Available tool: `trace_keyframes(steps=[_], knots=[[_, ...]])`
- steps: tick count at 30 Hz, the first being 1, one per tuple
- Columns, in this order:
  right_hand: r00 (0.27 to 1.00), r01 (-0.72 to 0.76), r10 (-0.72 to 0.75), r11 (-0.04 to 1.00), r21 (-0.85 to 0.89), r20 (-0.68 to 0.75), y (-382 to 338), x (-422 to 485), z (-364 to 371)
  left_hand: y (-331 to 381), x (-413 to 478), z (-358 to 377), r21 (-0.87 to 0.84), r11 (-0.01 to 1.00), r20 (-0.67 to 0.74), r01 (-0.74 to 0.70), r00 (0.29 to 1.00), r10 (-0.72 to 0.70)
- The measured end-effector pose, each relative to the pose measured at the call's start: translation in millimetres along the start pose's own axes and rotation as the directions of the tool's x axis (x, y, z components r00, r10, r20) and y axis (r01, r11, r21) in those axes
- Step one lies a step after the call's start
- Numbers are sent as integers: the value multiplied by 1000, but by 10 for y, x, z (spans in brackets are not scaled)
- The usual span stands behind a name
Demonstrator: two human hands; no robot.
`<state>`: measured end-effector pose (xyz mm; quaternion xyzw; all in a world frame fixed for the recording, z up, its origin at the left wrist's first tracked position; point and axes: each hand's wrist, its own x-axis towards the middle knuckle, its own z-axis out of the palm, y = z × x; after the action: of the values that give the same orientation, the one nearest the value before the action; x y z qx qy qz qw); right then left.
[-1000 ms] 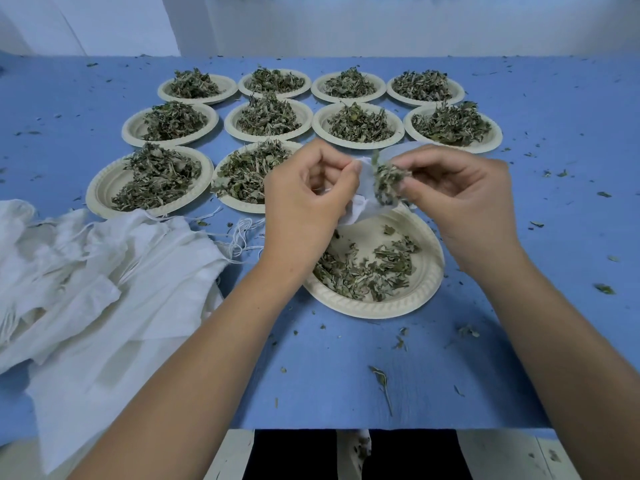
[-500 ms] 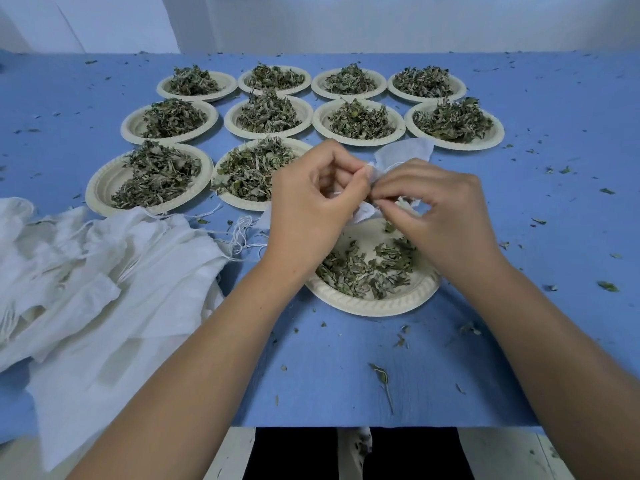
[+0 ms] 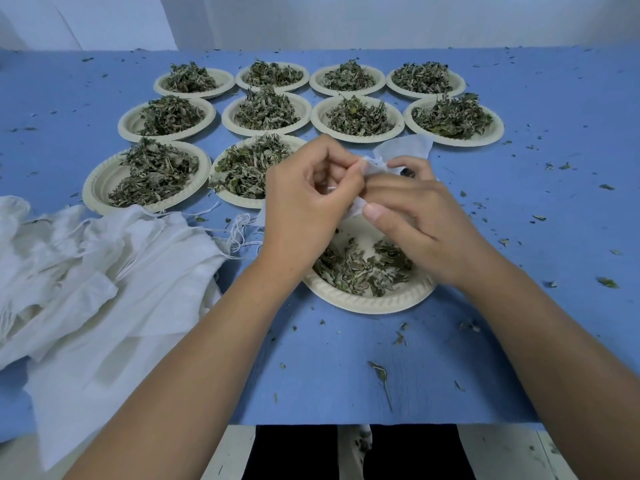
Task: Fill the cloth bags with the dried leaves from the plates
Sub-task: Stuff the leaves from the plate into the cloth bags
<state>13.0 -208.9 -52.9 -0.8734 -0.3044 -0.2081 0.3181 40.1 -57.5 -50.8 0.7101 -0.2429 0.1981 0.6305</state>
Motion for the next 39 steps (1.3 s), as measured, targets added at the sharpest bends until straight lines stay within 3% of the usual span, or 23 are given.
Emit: trace_keyframes(steps=[3,5,11,15,20,23,25,26,28,30,32,34,36,39], knots=[[975,6,-16,999,-42,-221,36,0,-110,-8,24,-22,-20,1000,-83,24,996,-25],[966,-10,-13,996,-88,-258,38,7,-160,-19,31,-35,-30,999,-116,35,993,-38],[990,-4,-34,966,-260,-139,53,16,-105,-19,35,-26,-58,997,-136,44,989,-51],[995,8,-29,977,-213,-94,51,15,-69,-7,24,-18,-78,996,-87,38,995,-45],[994,-15,36,978,-208,98,42,1,19,-3,21,-17,-84,995,5,50,999,-50],[993,-105,102,994,-39,-53,30,15,-63,-16,41,-39,-91,994,-85,62,994,-69],[965,-97,131,983,158,-225,15,8,-155,-31,52,-56,-100,992,-152,73,985,-88],[957,-108,174,956,273,-230,18,-9,-193,-37,57,-63,-109,991,-176,80,979,-99],[963,-238,269,862,448,-5,-20,-31,-231,-38,64,-67,-116,989,-199,92,973,-114],[891,-424,303,821,382,339,-67,-46,-150,-30,61,-57,-111,989,-200,97,973,-117],[820,-462,289,844,274,493,-87,-44,-37,-26,54,-49,-110,989,-194,97,974,-117],[850,-384,248,896,224,465,-99,-14,46,-24,53,-50,-108,990,-194,95,974,-115],[912,-293,214,937,192,349,-84,14,96,-18,54,-48,-104,990,-195,93,974,-112],[935,-294,265,951,95,238,-49,40,121,-8,59,-41,-92,991,-195,96,974,-112]])
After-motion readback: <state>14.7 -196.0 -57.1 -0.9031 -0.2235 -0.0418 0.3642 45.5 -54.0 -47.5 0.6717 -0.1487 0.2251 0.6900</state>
